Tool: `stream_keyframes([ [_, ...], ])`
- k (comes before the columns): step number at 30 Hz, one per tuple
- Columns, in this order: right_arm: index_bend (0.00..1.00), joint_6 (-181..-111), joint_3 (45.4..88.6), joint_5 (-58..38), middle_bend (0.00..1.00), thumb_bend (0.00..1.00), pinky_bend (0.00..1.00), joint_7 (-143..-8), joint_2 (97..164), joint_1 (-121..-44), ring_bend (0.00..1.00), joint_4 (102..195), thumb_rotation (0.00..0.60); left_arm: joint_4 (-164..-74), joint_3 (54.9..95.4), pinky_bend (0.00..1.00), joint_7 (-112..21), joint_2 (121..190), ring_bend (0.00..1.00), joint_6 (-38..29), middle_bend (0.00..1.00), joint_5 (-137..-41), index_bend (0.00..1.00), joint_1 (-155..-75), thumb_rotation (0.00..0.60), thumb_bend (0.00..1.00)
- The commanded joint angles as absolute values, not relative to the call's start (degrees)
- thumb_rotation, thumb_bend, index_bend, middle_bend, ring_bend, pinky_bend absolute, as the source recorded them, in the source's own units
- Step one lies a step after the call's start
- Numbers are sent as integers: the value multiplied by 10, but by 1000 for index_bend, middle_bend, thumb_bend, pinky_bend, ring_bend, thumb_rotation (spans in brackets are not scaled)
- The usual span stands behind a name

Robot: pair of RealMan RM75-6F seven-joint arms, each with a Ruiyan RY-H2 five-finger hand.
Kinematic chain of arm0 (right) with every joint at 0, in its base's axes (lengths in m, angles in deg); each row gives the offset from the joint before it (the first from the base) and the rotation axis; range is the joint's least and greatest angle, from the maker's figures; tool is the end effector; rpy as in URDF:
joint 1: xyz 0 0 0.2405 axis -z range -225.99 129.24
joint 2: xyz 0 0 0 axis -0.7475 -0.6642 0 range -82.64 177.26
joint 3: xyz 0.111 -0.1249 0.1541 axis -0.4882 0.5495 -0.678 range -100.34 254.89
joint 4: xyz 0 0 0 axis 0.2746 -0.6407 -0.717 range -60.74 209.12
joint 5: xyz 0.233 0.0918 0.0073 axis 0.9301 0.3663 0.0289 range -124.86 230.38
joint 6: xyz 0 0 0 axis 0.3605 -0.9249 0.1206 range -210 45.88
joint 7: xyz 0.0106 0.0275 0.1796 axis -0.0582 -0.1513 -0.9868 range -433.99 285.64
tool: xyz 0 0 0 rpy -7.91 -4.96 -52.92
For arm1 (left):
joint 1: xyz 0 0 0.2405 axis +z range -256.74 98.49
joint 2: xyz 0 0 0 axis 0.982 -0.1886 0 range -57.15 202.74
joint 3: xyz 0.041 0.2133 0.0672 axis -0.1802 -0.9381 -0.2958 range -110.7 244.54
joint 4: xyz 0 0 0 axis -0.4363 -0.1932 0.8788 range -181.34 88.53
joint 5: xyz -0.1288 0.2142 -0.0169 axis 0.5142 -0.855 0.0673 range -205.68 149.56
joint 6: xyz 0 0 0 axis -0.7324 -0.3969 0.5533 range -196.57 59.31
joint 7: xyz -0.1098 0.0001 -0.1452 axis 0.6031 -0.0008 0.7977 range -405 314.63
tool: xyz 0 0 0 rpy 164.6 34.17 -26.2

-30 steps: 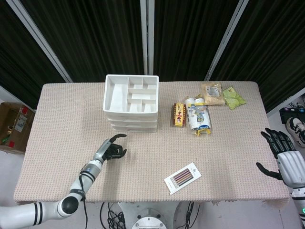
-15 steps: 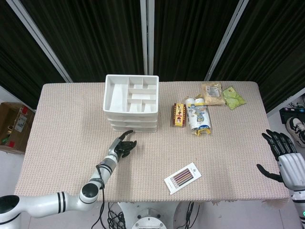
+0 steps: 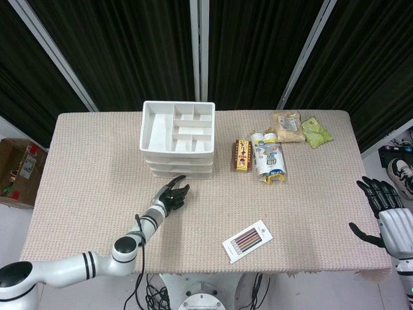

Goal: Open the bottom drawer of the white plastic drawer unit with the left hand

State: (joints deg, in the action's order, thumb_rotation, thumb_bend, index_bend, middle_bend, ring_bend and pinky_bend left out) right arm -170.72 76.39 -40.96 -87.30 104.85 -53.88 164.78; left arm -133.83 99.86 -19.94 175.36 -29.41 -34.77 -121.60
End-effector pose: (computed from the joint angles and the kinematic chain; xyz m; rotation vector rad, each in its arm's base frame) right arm -0.2955 -0.2147 0.1422 1.4692 -0.8968 1.0580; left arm -0.0585 0.3533 -0.1466 -0.1838 -2.7964 -1.1258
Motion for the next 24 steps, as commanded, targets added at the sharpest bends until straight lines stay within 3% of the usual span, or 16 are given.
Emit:
stream_keyframes([
  [1, 0, -1706, 764, -409, 49, 151, 0, -873, 1049, -539, 0, 1647, 600, -1330, 1003, 1000, -194, 1756, 939, -305, 824, -344, 124, -1218, 600, 420],
  [24, 0, -1694, 760, -400, 50, 151, 0, -879, 1053, -541, 0, 1639, 600, -1255, 1025, 1000, -138, 1752, 943, -404, 825, -256, 354, -1247, 600, 481],
])
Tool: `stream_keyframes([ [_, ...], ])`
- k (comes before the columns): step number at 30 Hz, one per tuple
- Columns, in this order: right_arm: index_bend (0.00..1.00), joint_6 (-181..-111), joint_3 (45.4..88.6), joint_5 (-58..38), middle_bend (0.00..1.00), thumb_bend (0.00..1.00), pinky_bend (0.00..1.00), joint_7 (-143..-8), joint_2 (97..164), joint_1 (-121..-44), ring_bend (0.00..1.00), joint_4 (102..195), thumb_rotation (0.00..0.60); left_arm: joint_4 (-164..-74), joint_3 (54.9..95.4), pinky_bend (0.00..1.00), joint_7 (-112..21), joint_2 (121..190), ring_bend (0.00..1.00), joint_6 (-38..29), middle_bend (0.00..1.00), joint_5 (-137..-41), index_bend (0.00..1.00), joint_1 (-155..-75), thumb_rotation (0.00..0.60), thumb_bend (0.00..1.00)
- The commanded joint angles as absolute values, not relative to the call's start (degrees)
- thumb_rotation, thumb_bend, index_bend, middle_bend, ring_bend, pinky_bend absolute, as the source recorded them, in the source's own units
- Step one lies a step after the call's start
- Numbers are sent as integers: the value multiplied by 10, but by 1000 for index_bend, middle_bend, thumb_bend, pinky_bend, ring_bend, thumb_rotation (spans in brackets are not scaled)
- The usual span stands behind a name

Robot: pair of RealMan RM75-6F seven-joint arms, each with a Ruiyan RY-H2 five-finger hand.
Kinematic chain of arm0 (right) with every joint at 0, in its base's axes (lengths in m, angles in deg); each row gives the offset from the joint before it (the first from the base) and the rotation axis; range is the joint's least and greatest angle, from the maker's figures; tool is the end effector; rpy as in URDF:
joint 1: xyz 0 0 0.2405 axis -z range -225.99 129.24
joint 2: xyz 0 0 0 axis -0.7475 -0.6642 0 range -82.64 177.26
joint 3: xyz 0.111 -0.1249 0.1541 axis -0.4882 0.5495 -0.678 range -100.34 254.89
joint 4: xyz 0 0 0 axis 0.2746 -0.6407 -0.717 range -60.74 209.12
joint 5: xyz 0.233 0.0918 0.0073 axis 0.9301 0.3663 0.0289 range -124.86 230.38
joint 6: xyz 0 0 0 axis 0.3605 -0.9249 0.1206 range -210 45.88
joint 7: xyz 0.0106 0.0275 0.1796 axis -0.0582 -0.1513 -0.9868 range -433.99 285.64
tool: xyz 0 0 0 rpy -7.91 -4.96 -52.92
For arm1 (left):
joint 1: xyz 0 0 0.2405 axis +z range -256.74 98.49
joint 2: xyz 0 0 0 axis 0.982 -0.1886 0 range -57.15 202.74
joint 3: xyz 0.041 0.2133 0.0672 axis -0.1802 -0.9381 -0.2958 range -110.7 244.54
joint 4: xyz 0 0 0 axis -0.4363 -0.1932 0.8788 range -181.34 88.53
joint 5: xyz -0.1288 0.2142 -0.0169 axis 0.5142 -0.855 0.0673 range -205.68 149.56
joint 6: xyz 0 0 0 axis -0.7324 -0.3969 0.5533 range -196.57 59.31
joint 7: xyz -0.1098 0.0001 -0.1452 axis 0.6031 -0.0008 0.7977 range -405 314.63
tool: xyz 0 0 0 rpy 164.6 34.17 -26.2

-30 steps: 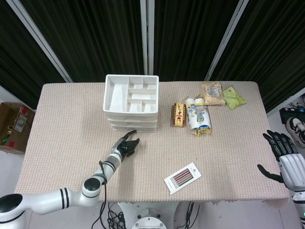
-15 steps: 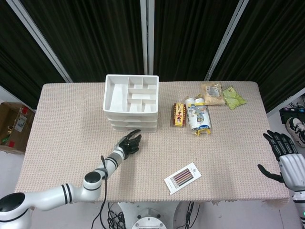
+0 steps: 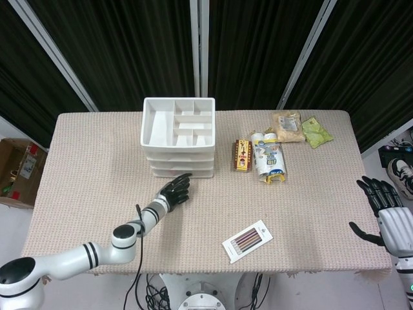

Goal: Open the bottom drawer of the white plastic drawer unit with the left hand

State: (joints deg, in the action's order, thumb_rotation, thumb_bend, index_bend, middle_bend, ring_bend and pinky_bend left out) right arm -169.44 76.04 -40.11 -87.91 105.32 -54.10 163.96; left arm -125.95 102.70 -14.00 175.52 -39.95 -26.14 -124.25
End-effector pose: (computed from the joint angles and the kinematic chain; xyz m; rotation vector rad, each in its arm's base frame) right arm -0.3007 -0.2181 0.1404 1.4628 -0.9147 1.0451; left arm -0.0589 0.3768 -0.1532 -0.1138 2.9443 1.0829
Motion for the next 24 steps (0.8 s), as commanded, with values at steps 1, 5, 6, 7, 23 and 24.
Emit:
stream_keyframes([
  [1, 0, -1694, 760, -400, 50, 151, 0, -880, 1054, -541, 0, 1639, 600, -1253, 1023, 1000, -137, 1751, 943, -407, 823, -254, 360, -1249, 600, 483],
  [5, 0, -1692, 760, -399, 50, 151, 0, -882, 1055, -541, 0, 1637, 600, -1250, 1015, 1000, -132, 1747, 943, -420, 822, -241, 401, -1252, 600, 487],
  [6, 0, -1692, 760, -399, 50, 151, 0, -882, 1056, -541, 0, 1636, 600, -1250, 1013, 1000, -129, 1745, 943, -423, 822, -237, 409, -1252, 600, 487],
  [7, 0, -1692, 761, -399, 50, 151, 0, -882, 1056, -541, 0, 1636, 600, -1249, 1011, 1000, -127, 1744, 943, -427, 822, -233, 419, -1253, 600, 488],
  [23, 0, -1699, 764, -406, 50, 152, 0, -887, 1059, -536, 0, 1632, 600, -1287, 990, 1000, -89, 1720, 943, -454, 823, -233, 450, -1231, 600, 506],
  [24, 0, -1700, 764, -406, 50, 152, 0, -888, 1059, -535, 0, 1631, 600, -1289, 990, 1000, -88, 1719, 943, -453, 823, -235, 450, -1230, 600, 506],
])
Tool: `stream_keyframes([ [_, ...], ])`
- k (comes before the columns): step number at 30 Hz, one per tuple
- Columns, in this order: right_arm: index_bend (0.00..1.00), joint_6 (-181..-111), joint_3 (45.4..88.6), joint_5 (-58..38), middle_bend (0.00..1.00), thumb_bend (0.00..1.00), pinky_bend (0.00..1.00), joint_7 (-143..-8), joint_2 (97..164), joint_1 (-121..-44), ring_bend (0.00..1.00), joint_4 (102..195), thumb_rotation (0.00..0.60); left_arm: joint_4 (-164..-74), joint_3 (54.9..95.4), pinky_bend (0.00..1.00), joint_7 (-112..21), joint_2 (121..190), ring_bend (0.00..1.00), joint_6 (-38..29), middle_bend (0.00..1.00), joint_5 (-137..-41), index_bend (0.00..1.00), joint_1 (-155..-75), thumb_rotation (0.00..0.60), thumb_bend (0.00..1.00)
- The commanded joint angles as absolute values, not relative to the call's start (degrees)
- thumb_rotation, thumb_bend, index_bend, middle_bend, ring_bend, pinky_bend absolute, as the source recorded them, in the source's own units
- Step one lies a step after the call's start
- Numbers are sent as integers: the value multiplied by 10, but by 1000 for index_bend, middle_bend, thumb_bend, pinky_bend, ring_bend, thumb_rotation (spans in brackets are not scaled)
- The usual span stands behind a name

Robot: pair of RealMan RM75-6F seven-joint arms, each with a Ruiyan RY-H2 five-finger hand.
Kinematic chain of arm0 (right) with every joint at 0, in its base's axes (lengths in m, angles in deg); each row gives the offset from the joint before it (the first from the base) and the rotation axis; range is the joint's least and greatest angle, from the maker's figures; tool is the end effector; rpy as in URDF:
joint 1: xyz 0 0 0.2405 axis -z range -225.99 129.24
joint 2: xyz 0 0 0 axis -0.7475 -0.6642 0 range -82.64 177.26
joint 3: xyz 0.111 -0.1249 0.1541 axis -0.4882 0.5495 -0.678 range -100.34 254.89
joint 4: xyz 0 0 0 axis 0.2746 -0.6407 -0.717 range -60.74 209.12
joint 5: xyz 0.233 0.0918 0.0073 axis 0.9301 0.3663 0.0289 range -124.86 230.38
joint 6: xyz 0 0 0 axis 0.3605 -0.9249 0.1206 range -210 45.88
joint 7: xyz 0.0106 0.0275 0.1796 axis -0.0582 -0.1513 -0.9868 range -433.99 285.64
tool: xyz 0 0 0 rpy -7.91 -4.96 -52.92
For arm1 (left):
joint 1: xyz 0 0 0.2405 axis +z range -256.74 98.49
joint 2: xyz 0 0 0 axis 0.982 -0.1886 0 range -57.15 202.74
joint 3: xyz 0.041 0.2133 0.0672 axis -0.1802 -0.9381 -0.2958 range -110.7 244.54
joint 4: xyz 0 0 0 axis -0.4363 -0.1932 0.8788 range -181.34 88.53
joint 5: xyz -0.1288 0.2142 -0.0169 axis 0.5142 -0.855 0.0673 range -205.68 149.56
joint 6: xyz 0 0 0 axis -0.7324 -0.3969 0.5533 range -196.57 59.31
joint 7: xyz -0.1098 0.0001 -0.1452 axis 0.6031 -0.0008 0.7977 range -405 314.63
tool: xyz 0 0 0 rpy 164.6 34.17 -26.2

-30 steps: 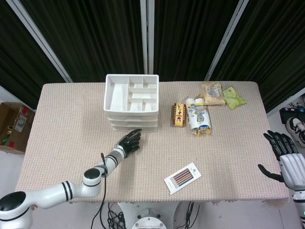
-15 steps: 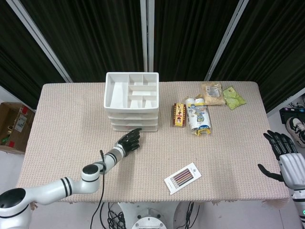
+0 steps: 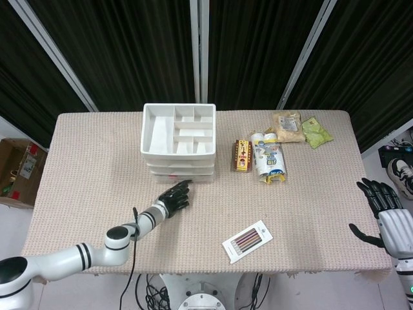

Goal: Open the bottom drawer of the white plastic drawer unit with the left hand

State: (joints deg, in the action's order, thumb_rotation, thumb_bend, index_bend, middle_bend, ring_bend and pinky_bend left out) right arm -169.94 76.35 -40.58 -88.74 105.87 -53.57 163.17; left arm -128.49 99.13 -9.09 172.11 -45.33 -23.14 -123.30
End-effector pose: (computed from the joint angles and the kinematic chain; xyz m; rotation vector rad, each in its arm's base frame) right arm -0.3034 -0.2139 0.1388 1.4602 -0.9249 1.0516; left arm -0.0656 0.3565 -0.1575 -0.2145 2.9267 0.9297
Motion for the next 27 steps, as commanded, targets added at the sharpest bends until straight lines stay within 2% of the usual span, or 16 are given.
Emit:
stream_keyframes([
  [1, 0, -1701, 764, -406, 50, 151, 0, -890, 1059, -534, 0, 1630, 600, -1293, 988, 1000, -86, 1718, 942, -451, 823, -238, 450, -1229, 600, 505],
  [9, 0, -1709, 765, -411, 50, 151, 0, -895, 1059, -530, 0, 1627, 600, -1321, 976, 1000, -73, 1709, 941, -444, 822, -252, 420, -1216, 600, 507],
  [13, 0, -1710, 766, -414, 50, 152, 0, -896, 1060, -530, 0, 1626, 600, -1346, 965, 1000, -75, 1696, 927, -432, 779, -260, 176, -1213, 600, 508],
  [16, 0, -1711, 766, -416, 50, 152, 0, -895, 1060, -531, 0, 1626, 600, -1373, 954, 1000, -90, 1685, 912, -402, 732, -278, 81, -1215, 600, 509],
  [21, 0, -1712, 766, -417, 50, 152, 0, -896, 1061, -531, 0, 1626, 600, -1438, 934, 1000, -130, 1661, 902, -330, 699, -326, 41, -1212, 600, 510],
  [27, 0, -1711, 766, -419, 51, 151, 0, -898, 1061, -532, 0, 1624, 600, -1520, 887, 1000, -220, 1615, 900, -279, 680, -450, 62, -1199, 600, 510],
])
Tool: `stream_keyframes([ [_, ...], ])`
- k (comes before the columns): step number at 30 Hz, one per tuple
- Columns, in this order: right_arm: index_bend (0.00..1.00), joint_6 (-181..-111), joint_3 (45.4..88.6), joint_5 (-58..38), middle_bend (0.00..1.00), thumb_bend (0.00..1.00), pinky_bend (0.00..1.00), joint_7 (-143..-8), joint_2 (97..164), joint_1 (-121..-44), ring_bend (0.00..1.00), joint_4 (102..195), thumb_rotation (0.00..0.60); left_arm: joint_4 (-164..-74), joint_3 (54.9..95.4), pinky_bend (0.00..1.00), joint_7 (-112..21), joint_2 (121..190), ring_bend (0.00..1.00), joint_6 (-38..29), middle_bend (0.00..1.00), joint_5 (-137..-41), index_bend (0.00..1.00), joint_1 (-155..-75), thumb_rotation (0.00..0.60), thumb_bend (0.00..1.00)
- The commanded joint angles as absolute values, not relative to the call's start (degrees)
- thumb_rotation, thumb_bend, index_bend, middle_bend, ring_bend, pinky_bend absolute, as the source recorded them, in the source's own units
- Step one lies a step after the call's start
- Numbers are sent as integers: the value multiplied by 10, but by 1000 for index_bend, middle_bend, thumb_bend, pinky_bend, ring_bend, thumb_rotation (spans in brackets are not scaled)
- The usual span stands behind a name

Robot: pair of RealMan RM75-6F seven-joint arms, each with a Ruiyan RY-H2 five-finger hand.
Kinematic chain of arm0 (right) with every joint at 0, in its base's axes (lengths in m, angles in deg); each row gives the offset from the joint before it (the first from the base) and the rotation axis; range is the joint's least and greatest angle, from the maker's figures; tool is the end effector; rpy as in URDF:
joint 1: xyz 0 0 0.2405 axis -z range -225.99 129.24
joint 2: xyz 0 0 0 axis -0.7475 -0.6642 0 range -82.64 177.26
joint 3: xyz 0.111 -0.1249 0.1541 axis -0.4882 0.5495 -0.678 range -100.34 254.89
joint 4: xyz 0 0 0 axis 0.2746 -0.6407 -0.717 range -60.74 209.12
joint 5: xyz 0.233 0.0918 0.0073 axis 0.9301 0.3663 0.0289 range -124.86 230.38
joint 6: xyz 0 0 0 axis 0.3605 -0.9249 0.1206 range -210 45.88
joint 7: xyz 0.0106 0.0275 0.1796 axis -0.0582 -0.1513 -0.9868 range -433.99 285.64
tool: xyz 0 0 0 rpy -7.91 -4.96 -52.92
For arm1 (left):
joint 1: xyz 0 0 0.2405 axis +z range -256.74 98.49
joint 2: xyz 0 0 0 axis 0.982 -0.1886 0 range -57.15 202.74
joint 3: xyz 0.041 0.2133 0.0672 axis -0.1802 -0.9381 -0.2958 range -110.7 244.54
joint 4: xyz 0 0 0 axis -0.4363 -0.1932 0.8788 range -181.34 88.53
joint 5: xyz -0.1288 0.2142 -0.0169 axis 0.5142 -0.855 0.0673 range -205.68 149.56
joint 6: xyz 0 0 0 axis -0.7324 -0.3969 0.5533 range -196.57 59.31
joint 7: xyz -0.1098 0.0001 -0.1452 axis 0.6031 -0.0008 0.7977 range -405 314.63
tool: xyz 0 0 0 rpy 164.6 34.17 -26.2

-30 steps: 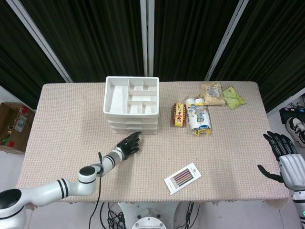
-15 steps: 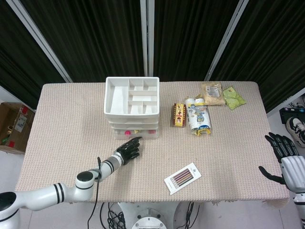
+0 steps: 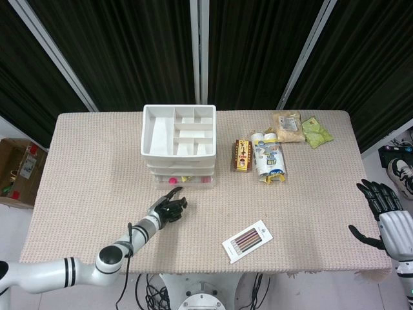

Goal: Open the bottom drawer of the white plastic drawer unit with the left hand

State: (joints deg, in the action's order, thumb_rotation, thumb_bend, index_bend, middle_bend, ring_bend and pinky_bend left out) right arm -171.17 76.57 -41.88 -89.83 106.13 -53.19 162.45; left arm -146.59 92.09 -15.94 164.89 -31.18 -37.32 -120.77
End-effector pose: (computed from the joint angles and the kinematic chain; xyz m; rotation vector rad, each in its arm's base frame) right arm -0.3020 -0.2105 0.1394 1.4674 -0.9197 1.0771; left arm -0.0621 0.3090 -0.1307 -0.3605 -2.8575 -1.0095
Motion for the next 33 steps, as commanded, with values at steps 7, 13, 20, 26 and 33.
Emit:
stream_keyframes([
  [7, 0, -1708, 766, -421, 51, 152, 0, -900, 1066, -535, 0, 1621, 600, -1570, 825, 1000, -371, 1591, 901, -184, 680, -647, 181, -1204, 600, 493],
  [13, 0, -1713, 767, -418, 51, 151, 0, -902, 1064, -531, 0, 1619, 600, -1494, 796, 1000, -497, 1641, 908, -100, 694, -718, 181, -1234, 600, 482],
  [20, 0, -1713, 767, -412, 51, 152, 0, -906, 1064, -527, 0, 1616, 600, -1424, 775, 1000, -607, 1695, 914, -58, 704, -723, 172, -1255, 600, 469],
  [26, 0, -1712, 766, -410, 51, 152, 0, -910, 1065, -527, 0, 1612, 600, -1403, 773, 1000, -652, 1704, 925, -64, 718, -703, 174, -1262, 600, 467],
  [33, 0, -1710, 767, -409, 52, 151, 0, -915, 1069, -527, 0, 1607, 600, -1402, 777, 1000, -665, 1695, 931, -92, 745, -687, 250, -1265, 600, 459],
])
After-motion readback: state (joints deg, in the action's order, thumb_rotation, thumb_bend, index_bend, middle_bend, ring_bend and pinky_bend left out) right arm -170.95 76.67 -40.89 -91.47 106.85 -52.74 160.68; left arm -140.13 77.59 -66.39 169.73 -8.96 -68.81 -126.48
